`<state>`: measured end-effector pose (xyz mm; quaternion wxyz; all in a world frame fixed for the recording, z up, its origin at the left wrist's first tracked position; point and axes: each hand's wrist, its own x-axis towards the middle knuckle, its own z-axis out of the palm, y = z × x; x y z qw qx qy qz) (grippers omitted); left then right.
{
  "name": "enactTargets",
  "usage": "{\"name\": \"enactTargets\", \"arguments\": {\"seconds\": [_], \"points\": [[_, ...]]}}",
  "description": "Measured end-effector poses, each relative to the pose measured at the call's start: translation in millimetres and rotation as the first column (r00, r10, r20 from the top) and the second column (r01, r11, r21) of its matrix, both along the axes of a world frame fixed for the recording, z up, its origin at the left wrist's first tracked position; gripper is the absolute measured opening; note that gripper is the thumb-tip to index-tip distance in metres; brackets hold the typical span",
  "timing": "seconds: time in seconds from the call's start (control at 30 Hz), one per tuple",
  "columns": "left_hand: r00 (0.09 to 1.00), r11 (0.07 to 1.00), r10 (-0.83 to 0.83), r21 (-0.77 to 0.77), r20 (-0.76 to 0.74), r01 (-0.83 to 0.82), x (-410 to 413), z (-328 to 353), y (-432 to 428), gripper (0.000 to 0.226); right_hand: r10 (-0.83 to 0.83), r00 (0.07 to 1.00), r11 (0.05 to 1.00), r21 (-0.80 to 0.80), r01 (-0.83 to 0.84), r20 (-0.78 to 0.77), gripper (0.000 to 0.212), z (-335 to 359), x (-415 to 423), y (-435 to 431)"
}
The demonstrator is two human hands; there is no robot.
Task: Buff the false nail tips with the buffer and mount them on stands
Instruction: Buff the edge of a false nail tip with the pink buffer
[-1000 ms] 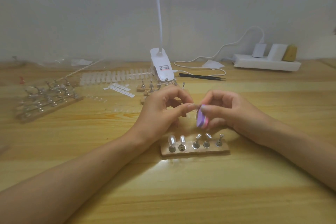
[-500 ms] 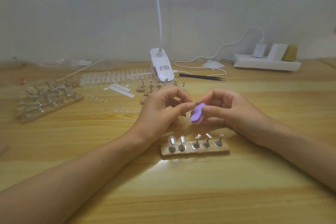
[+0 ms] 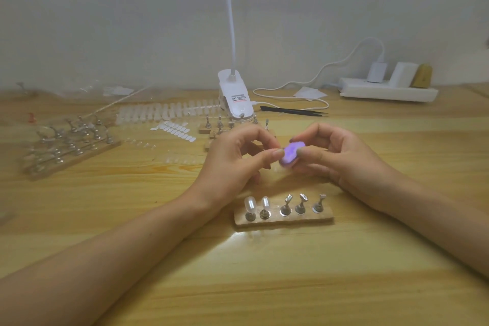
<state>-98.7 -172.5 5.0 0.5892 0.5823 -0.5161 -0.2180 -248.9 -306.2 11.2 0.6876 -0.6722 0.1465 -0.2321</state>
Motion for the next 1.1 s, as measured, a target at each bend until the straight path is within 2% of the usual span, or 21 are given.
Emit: {"name": "enactTargets", "arguments": {"seconds": [0.07,0.13,0.27,0.4,0.53,0.6,0.73,0.87,1.0,1.1], "points": [[1.000,1.000,-0.004,0.002,-0.005,0.004,-0.4,-0.4,-0.5,0.011,-0.095,0.994,0.988,0.124,0.089,0.047,0.025,1.1,0.1,-3.5],[1.000,1.000,0.010,0.006,-0.025,-0.009,0.6,-1.1,-0.9,0.010,-0.103,0.993,0.982,0.163,0.094,0.049,0.029,3.0,-0.3,-4.1],[0.997,0.999,-0.053,0.010,-0.053,0.054,0.3,0.6,-0.8,0.009,-0.035,0.999,0.999,-0.020,0.034,-0.026,0.022,4.7,-0.2,4.3],[0.986,0.986,-0.169,0.001,0.006,0.169,-1.8,3.6,-0.2,0.006,-0.115,0.992,0.992,-0.049,0.113,-0.044,0.022,3.6,-0.7,4.3],[0.974,0.975,-0.219,0.014,-0.066,0.220,-2.6,3.3,0.4,0.004,-0.082,0.997,0.991,-0.103,0.080,-0.012,0.026,1.1,-0.7,4.8],[0.973,0.980,-0.198,0.010,-0.121,0.200,-1.9,1.5,-0.1,0.007,-0.034,0.999,0.997,-0.062,0.035,0.013,0.033,1.1,-1.7,3.0],[0.965,0.989,-0.140,0.016,-0.222,0.147,-0.4,1.6,0.3,0.007,0.036,0.999,0.999,-0.012,-0.035,0.038,0.029,0.9,-2.7,-0.7],[0.985,0.998,-0.065,-0.022,-0.161,0.062,-1.5,4.0,-0.2,0.008,0.045,0.999,0.998,-0.044,-0.046,-0.017,0.019,1.8,-2.7,-1.5],[0.978,0.999,-0.040,-0.035,-0.204,0.034,-0.9,4.6,0.5,0.009,0.082,0.996,0.997,0.008,-0.082,-0.016,0.019,5.0,-3.4,-3.9],[0.989,0.999,-0.015,-0.037,-0.150,0.009,-0.9,4.2,0.4,0.007,0.154,0.986,0.986,-0.062,-0.157,-0.060,0.023,2.7,-3.4,-0.4]]}}
